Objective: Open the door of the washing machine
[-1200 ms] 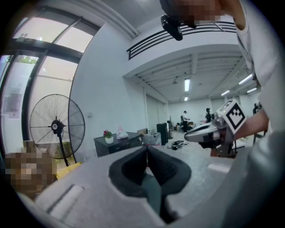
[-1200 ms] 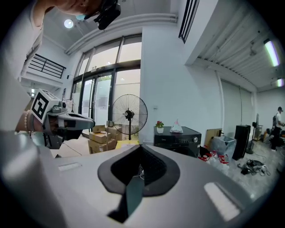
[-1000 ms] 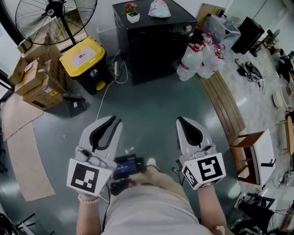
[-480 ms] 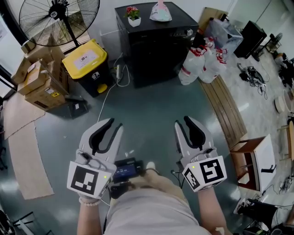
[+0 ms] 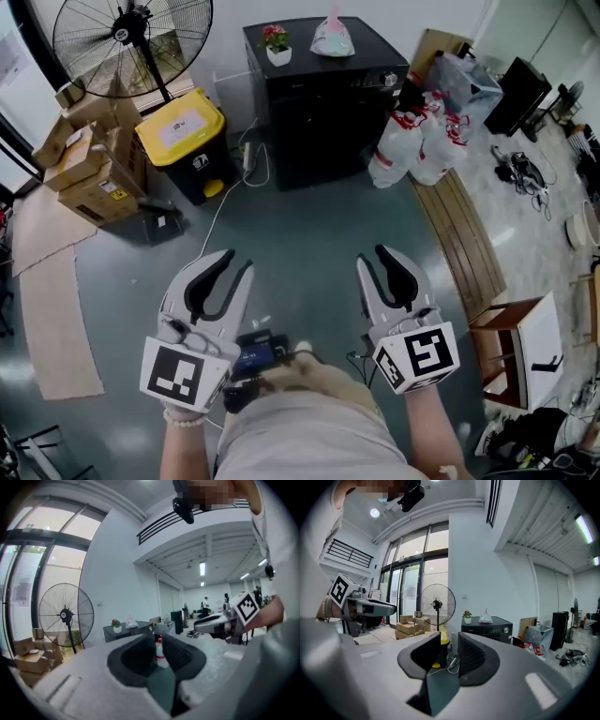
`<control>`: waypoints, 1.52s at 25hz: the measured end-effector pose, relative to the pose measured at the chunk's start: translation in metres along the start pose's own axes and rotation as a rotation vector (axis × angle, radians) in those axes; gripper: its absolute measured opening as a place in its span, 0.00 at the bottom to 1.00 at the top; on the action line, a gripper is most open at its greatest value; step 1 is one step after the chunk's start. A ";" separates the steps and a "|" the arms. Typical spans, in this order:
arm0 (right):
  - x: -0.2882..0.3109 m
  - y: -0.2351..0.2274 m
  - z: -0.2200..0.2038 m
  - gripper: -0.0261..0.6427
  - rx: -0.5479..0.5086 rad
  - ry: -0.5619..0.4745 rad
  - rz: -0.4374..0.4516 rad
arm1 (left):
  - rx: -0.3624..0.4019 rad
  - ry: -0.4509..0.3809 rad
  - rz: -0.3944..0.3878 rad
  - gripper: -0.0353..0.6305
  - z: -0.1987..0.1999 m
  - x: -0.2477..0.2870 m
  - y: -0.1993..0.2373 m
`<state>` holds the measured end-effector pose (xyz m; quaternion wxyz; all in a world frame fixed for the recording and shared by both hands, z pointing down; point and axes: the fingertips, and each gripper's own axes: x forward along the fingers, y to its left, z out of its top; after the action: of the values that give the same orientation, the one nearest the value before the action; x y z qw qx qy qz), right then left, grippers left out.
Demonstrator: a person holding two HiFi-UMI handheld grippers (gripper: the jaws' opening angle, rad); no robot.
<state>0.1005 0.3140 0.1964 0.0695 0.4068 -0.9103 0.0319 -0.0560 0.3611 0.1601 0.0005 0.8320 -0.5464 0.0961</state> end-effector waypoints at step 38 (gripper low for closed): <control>0.064 -0.049 0.005 0.19 -0.023 -0.029 -0.044 | 0.053 -0.032 -0.075 0.20 0.005 0.088 0.037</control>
<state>0.0941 0.2338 0.2011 0.0617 0.4265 -0.9023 0.0143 -0.0548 0.2658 0.1653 -0.0267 0.8530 -0.5121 0.0969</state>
